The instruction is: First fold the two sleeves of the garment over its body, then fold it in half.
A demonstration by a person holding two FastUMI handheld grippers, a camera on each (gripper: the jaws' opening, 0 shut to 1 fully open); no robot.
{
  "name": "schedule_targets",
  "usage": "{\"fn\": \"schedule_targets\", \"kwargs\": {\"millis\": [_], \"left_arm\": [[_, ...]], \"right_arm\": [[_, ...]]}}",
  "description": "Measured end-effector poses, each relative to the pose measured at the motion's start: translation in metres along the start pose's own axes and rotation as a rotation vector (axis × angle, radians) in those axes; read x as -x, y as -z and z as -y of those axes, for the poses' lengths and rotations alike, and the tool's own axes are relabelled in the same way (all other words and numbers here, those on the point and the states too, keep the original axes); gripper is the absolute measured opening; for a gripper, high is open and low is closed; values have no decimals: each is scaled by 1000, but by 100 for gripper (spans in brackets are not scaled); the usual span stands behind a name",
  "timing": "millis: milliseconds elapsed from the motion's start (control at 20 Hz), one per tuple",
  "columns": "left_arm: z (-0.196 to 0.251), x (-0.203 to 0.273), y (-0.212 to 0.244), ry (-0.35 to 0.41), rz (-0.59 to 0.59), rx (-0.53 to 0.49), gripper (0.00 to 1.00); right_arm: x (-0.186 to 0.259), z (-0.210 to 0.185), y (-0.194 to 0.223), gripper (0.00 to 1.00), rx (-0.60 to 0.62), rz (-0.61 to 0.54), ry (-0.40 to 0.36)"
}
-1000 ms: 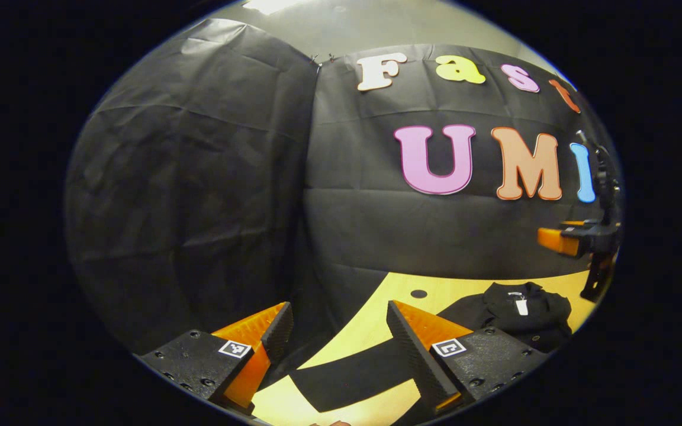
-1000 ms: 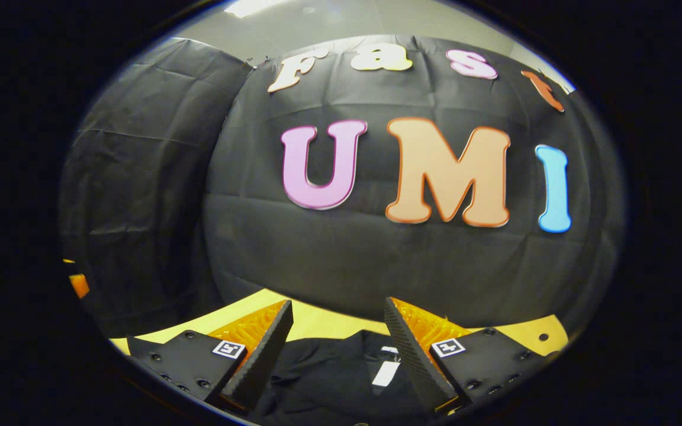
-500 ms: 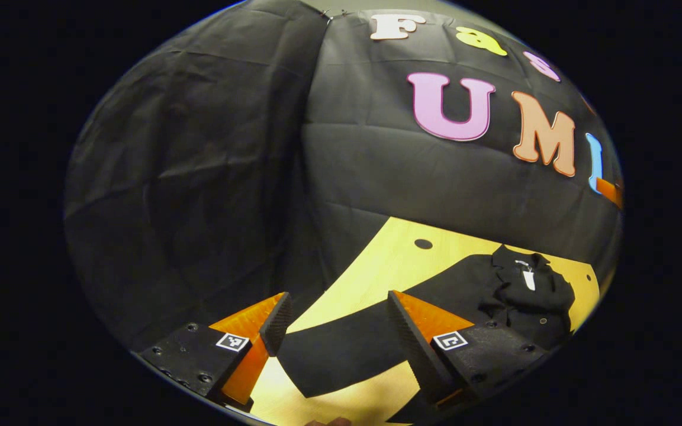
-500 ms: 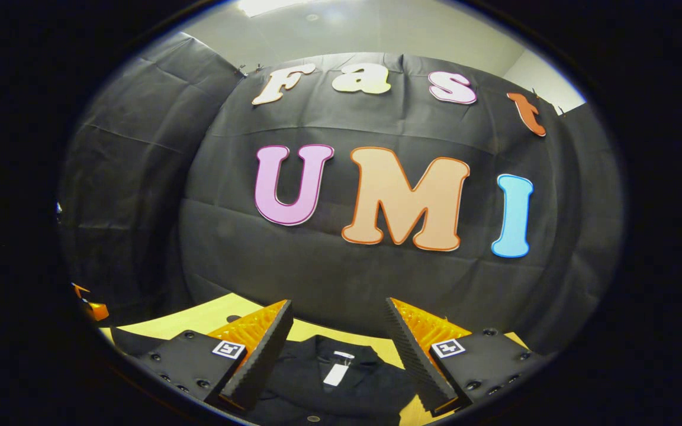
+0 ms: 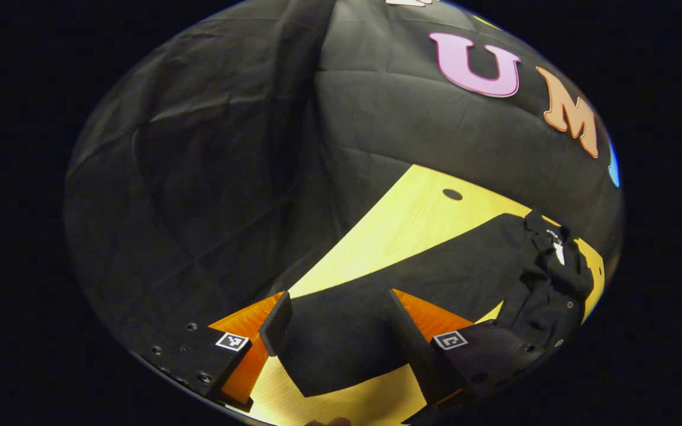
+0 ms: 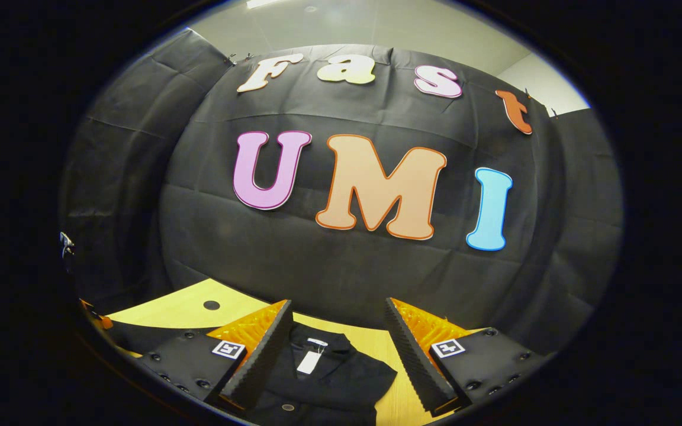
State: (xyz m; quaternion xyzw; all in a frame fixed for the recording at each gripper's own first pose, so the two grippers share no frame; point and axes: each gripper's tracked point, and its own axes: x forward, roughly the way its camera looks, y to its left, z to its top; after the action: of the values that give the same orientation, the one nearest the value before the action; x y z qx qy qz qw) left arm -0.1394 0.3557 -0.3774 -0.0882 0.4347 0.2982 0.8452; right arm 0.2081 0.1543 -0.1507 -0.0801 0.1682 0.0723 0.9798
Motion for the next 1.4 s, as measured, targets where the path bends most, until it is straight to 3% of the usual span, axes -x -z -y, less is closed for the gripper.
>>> {"fn": "schedule_targets", "kwargs": {"millis": [350, 500, 550, 750, 900, 1000, 1100, 1400], "left_arm": [[-8, -14, 41, -28, -98, 14, 97], [-7, -16, 40, -22, -71, 0, 97], [-6, -17, 37, -13, -62, -7, 92], [7, -20, 38, -1, -86, -43, 3], [18, -7, 20, 7, -61, -35, 0], [39, 6, -1, 48, -2, -40, 0], [57, 20, -28, 84, 62, -69, 0], [128, 49, -93, 198, 213, -140, 0]], "right_arm": [[7, 7, 1, 98, 44, -15, 8], [13, 13, -3, 98, 69, 1, 7], [14, 16, -4, 98, 77, 8, 9], [22, 30, 0, 100, 65, 11, 7], [31, 44, 8, 100, 30, 2, 10], [38, 56, 14, 94, 11, 1, 19], [45, 66, 22, 100, -10, -9, 22], [65, 98, 41, 97, -58, -29, 46]]}}
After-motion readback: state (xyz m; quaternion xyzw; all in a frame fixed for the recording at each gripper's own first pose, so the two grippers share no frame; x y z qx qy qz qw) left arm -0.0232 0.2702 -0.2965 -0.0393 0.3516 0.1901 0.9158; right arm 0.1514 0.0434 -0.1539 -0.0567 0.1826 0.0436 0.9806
